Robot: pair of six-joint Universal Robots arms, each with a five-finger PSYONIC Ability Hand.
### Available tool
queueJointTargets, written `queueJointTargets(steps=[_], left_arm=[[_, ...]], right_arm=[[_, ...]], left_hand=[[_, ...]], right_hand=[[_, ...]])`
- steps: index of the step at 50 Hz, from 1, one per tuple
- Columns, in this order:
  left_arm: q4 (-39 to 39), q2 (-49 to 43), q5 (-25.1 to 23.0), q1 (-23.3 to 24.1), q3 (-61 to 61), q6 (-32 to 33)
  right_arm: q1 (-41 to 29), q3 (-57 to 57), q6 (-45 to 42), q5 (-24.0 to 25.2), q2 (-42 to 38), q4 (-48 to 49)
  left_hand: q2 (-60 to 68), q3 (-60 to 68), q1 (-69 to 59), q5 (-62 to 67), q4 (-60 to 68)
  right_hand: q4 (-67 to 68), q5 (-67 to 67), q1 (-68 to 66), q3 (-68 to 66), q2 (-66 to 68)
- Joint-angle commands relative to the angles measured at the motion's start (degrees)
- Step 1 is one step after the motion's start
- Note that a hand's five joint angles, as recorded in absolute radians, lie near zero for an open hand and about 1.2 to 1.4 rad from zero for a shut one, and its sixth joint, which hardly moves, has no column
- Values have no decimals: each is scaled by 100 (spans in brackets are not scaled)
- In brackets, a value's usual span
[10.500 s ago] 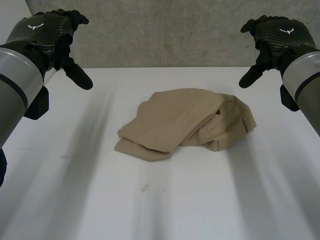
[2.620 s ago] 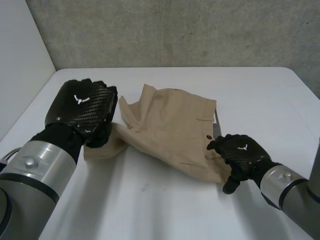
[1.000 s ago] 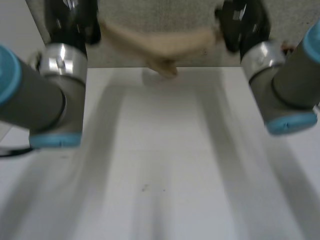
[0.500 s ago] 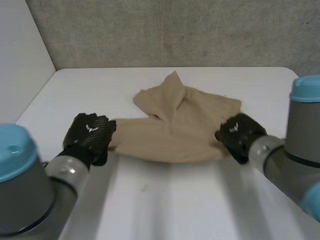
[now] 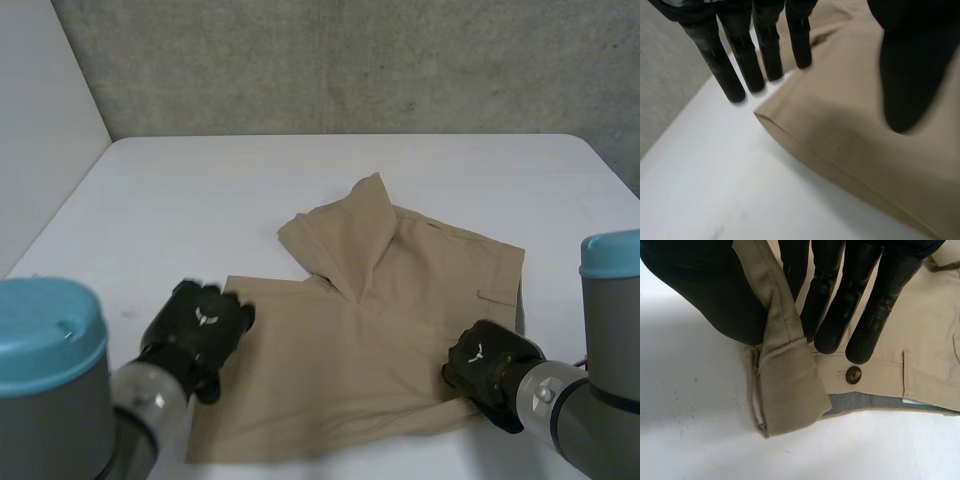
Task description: Fold the shorts.
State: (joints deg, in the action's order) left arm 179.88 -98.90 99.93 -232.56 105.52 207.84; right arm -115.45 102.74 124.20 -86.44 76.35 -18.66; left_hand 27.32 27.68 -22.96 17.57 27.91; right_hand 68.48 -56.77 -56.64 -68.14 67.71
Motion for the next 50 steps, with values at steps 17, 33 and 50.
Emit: queueJointTargets(steps=[17,33,50], left_arm=[[1982,-3635,-2101,-571,-3949,54],[689,-5420,-2127,-896,-6227,924],[645,-4851,-229,-712,-5510,1126]], right_arm=[[22,756,676,320,134,1347],[40,765,852,444,90,1488],[84,773,852,452,82,1523]], left_hand=[[458,423,-895,433,400],[1901,1866,-2337,1876,1843],[5268,5232,-5704,5243,5209]], right_hand=[[1152,-1323,-2336,-1186,1229],[1152,-1323,-2336,-1186,1229],[1152,-1323,-2336,-1186,1229]])
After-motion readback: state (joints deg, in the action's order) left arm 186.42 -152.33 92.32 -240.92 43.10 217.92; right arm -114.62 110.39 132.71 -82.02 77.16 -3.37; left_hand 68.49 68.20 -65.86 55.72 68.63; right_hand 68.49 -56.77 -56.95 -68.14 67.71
